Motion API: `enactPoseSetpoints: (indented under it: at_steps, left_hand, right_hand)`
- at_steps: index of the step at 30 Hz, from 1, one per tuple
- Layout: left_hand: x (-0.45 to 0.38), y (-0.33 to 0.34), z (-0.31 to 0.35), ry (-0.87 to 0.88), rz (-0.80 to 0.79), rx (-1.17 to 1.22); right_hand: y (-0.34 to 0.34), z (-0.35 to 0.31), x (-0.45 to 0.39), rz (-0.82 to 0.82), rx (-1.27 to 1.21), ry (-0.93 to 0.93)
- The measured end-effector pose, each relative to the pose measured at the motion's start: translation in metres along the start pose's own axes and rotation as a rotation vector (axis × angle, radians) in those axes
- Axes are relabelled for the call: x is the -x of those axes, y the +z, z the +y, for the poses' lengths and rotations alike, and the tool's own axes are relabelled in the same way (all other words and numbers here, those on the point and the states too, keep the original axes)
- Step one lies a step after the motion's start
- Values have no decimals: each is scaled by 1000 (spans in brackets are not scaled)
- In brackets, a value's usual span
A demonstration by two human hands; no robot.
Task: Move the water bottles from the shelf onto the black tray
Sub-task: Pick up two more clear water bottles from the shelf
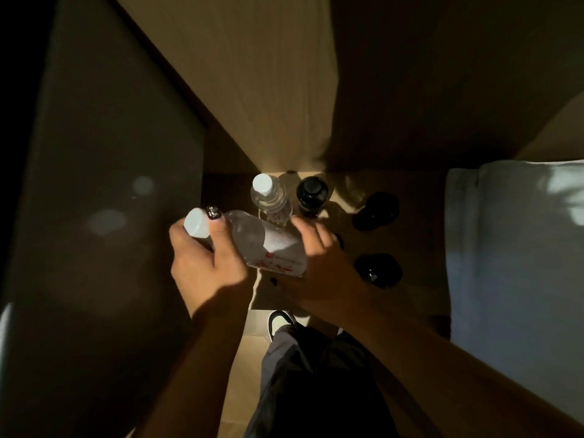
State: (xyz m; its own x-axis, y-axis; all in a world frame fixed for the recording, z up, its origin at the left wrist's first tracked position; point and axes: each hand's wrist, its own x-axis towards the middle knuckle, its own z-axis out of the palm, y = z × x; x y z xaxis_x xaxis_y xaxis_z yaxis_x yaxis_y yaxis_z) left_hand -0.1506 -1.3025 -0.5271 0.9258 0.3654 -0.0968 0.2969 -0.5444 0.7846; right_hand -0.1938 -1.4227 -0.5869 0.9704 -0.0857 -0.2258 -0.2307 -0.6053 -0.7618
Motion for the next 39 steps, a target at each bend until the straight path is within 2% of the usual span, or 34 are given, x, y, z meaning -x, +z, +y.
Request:
enactPoseSetpoints:
  at_steps: [1, 3, 6, 9, 13, 15, 18, 21, 23, 26, 32, 37, 39]
  left_hand:
    - [-1, 2, 1, -12, 13, 23]
    - [-3, 4, 4, -25, 12, 44]
    - [-5, 6, 7, -37, 1, 49]
    - [-9, 6, 9, -55, -35, 87]
    - [-15, 15, 16, -89, -129, 133]
    - [-19, 27, 9, -131, -74, 274]
    - [-27, 53, -11, -275, 39, 357]
    - [-29, 81, -37, -463, -91, 370]
    - [-30, 100, -48, -468, -204, 338]
    - [-37, 123, -52, -328, -293, 188]
    - [-61, 148, -59, -437, -234, 165]
    - [-61, 144, -66, -421, -217, 206]
    - [-63, 139, -68, -475, -193, 242]
  right_hand:
    - [2, -3, -2, -40, 11, -34]
    - [6, -4, -7, -21, 58, -115]
    - [5, -1, -13, 10, 44, -130]
    - [6, 3, -14, -45, 3, -139]
    - [-3, 2, -13, -154, -158, 62]
    - [-11, 2, -6, -138, -200, 205]
    - [-27, 8, 14, -82, -292, 381]
    - [-38, 14, 33, -60, -367, 520]
    - [-43, 20, 42, -18, -358, 563]
    - [-50, 27, 47, 14, -371, 615]
    - [-61, 38, 50, 57, -389, 682]
    - [-67, 40, 56, 68, -449, 728]
    - [-70, 38, 60, 70, -493, 748]
